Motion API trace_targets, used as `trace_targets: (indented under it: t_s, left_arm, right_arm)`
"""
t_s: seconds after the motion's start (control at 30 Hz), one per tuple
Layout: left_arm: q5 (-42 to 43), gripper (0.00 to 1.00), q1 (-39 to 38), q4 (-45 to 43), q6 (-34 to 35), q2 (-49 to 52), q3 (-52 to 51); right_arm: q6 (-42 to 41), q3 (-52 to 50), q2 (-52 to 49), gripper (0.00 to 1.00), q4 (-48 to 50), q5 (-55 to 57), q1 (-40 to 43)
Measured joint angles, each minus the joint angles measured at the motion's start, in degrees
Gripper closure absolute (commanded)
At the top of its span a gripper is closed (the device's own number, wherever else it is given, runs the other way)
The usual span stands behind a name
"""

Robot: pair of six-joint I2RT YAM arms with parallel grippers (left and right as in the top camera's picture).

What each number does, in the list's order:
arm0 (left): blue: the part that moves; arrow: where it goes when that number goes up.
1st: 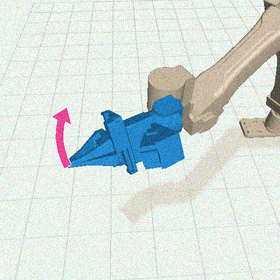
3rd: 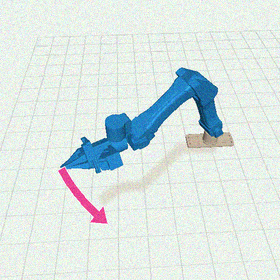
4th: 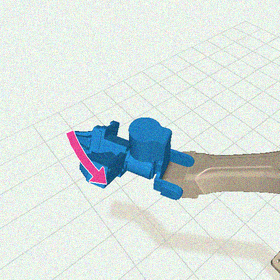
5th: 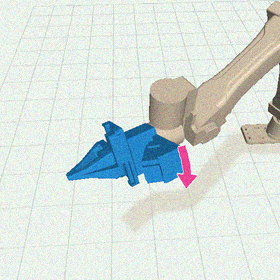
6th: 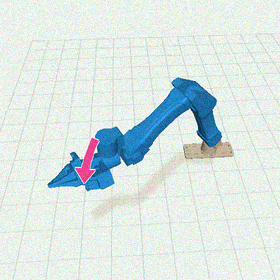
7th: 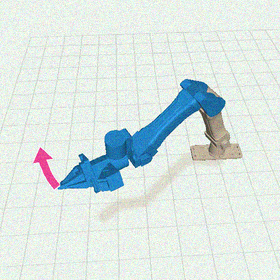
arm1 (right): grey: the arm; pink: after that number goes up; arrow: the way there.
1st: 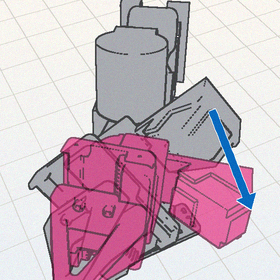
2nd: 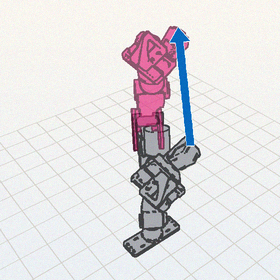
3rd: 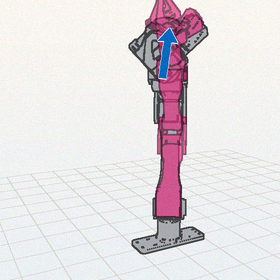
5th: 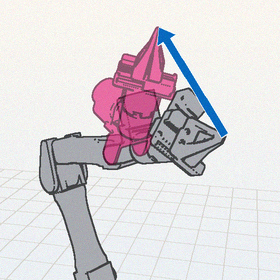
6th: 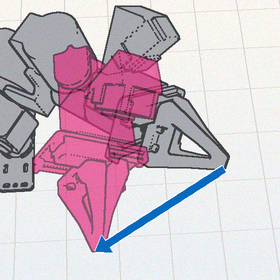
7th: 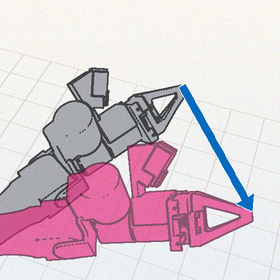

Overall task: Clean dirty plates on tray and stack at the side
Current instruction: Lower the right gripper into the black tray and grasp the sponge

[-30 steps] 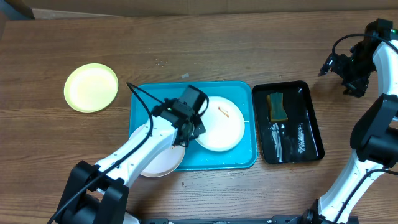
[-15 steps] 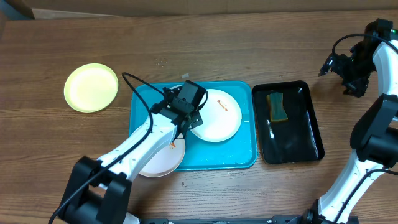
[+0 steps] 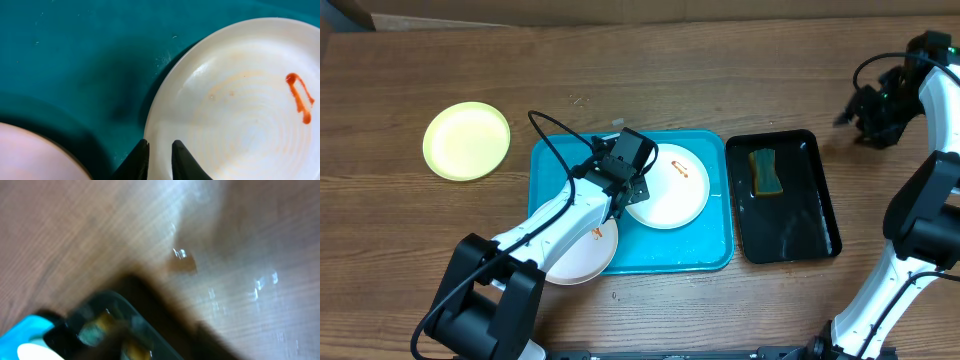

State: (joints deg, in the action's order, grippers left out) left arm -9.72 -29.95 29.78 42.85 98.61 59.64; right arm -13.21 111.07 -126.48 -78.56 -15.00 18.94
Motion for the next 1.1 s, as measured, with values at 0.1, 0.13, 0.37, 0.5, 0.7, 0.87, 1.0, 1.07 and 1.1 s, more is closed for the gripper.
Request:
trace_targets:
  t_s: [0.1, 0.13, 0.37, 0.5, 0.7, 0.87, 1.0, 1.07, 1.1]
  left_arm:
    - [0.0, 0.75, 0.0, 0.0, -0.02, 0.09, 0.0]
    - [0.0, 0.75, 0.0, 0.0, -0.02, 0.09, 0.0]
    - [0.0, 0.74, 0.0, -0.02, -0.31, 0.09, 0.0]
    - [0.0, 0.75, 0.0, -0.02, -0.9, 0.09, 0.0]
    - [-0.02, 0.74, 0.0, -0.02, -0.98, 0.09, 0.0]
    - [0.0, 0.73, 0.0, -0.02, -1.09, 0.09, 0.0]
    - [0.0, 0.72, 0.0, -0.02, -1.09, 0.09, 0.0]
    - [-0.02, 0.67, 0.0, -0.02, -1.09, 0.09, 0.0]
    - [-0.02, 0.61, 0.0, -0.02, -1.11, 0.09, 0.0]
  right_arm:
    - [-4.26, -0.02, 0.0, 0.96, -5.42, 4.0, 0.0]
    - [-5.77, -0.02, 0.0, 0.96, -6.8, 5.79, -0.02]
    - [-15.13, -2.56, 0.04, 0.96, -11.76, 17.31, -0.02]
    - [-17.05, -8.66, 0.11, 0.96, -11.28, 18.84, -0.35]
    - [-18.08, -18.95, 0.11, 0.96, -7.32, 19.26, -2.67]
    - [-18.05, -21.73, 0.11, 0.96, -7.23, 19.5, -6.82]
    - [-17.86, -21.73, 0.24, 0.96, -7.61, 20.33, -9.11]
    - [-17.86, -21.73, 0.24, 0.96, -7.61, 20.35, -9.46]
    - [-17.79, -21.73, 0.24, 0.96, -7.67, 20.35, -9.55]
